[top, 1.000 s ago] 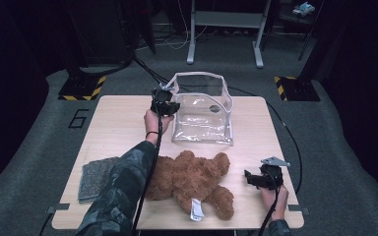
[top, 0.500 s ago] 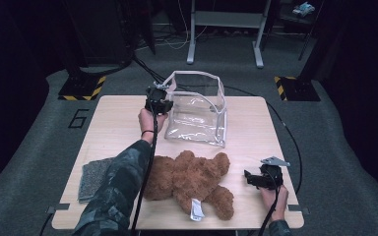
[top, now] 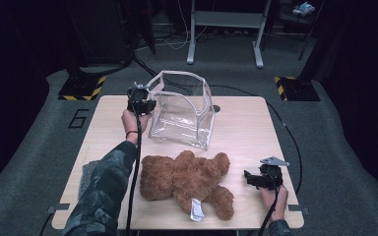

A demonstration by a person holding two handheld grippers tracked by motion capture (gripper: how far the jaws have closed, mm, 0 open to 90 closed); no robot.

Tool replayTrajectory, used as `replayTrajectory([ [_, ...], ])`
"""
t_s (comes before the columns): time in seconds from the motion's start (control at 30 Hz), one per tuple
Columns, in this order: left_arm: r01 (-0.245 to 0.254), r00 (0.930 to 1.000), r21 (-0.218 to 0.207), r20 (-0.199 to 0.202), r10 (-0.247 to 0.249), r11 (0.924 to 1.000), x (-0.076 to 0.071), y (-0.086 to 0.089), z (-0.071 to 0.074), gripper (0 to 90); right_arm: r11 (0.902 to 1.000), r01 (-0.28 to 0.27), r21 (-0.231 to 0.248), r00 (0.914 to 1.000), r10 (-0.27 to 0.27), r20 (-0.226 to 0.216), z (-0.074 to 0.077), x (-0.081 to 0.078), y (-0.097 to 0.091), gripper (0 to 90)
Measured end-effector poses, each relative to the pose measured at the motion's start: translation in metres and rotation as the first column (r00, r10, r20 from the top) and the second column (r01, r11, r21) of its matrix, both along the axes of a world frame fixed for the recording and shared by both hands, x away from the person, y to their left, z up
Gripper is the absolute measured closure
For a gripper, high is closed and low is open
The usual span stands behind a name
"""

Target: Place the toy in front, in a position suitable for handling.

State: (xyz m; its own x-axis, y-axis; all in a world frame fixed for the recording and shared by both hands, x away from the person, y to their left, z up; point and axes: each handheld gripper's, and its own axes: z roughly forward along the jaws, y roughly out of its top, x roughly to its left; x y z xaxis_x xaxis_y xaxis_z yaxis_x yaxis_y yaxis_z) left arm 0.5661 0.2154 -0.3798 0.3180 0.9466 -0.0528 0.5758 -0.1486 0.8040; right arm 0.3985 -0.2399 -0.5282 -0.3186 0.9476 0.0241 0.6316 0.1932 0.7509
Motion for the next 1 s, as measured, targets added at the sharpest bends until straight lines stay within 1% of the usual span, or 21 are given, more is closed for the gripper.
replayTrajectory([
  [0.03, -0.008, 0.9999, 0.005, 0.006, 0.008, 1.0, -0.001, 0.005, -0.001, 85.8, 1.0, 0.005, 0.005, 1.0, -0.005, -0.004, 0.0, 0.0, 0.001, 13.8],
  [0.1, -0.019, 0.9998, 0.001, 0.004, 0.019, 0.9998, -0.001, 0.012, -0.001, 85.8, 1.0, -0.001, 0.0, 1.0, 0.001, -0.004, 0.0, 0.0, 0.0, 13.9],
  [0.17, -0.031, 0.9995, 0.015, 0.005, 0.031, 0.9994, -0.002, 0.018, 0.0, 85.8, 1.0, 0.004, 0.006, 1.0, -0.004, -0.002, 0.0, 0.0, 0.0, 13.9],
  [0.2, -0.041, 0.9991, 0.012, 0.002, 0.041, 0.9991, -0.002, 0.021, 0.0, 85.7, 1.0, 0.003, 0.004, 1.0, -0.002, -0.008, 0.0, 0.0, 0.0, 13.9],
  [0.27, -0.052, 0.9986, 0.012, 0.008, 0.052, 0.9986, -0.002, 0.028, -0.001, 85.7, 1.0, 0.001, 0.003, 1.0, -0.001, -0.006, 0.0, 0.0, 0.0, 13.9],
  [0.37, -0.073, 0.9973, 0.012, 0.005, 0.073, 0.9972, -0.004, 0.038, 0.0, 85.7, 1.0, 0.002, 0.004, 1.0, -0.002, -0.006, 0.0, 0.0, 0.0, 13.9],
  [0.5, -0.108, 0.9941, 0.003, 0.005, 0.108, 0.9941, -0.007, 0.052, -0.001, 85.7, 1.0, 0.001, 0.004, 1.0, -0.001, -0.007, 0.0, 0.0, 0.0, 13.9],
  [0.6, -0.12, 0.9927, 0.026, 0.017, 0.12, 0.9924, -0.01, 0.061, -0.001, 85.7, 1.0, 0.003, 0.006, 1.0, -0.003, -0.008, 0.0, 0.0, 0.001, 13.9],
  [0.67, -0.133, 0.991, 0.02, 0.023, 0.132, 0.991, -0.012, 0.069, -0.002, 85.7, 1.0, -0.002, 0.002, 1.0, 0.002, -0.007, 0.0, 0.0, 0.001, 14.0],
  [0.7, -0.14, 0.9899, 0.019, 0.023, 0.14, 0.99, -0.013, 0.073, -0.002, 85.7, 1.0, 0.004, 0.008, 0.9999, -0.004, -0.012, 0.0, 0.0, 0.001, 14.0],
  [0.77, -0.15, 0.9884, 0.026, 0.025, 0.15, 0.9883, -0.014, 0.08, -0.002, 85.7, 1.0, 0.004, 0.008, 0.9999, -0.004, -0.012, 0.0, 0.0, 0.001, 14.0],
  [0.83, -0.167, 0.9858, 0.029, 0.022, 0.167, 0.9855, -0.016, 0.087, -0.002, 85.7, 1.0, -0.004, 0.0, 1.0, 0.004, -0.006, 0.0, 0.0, 0.0, 14.0],
  [1.0, -0.21, 0.9775, 0.028, 0.024, 0.209, 0.9773, -0.022, 0.105, -0.003, 85.7, 1.0, -0.001, -0.001, 1.0, 0.001, -0.008, 0.0, 0.0, 0.001, 14.0],
])
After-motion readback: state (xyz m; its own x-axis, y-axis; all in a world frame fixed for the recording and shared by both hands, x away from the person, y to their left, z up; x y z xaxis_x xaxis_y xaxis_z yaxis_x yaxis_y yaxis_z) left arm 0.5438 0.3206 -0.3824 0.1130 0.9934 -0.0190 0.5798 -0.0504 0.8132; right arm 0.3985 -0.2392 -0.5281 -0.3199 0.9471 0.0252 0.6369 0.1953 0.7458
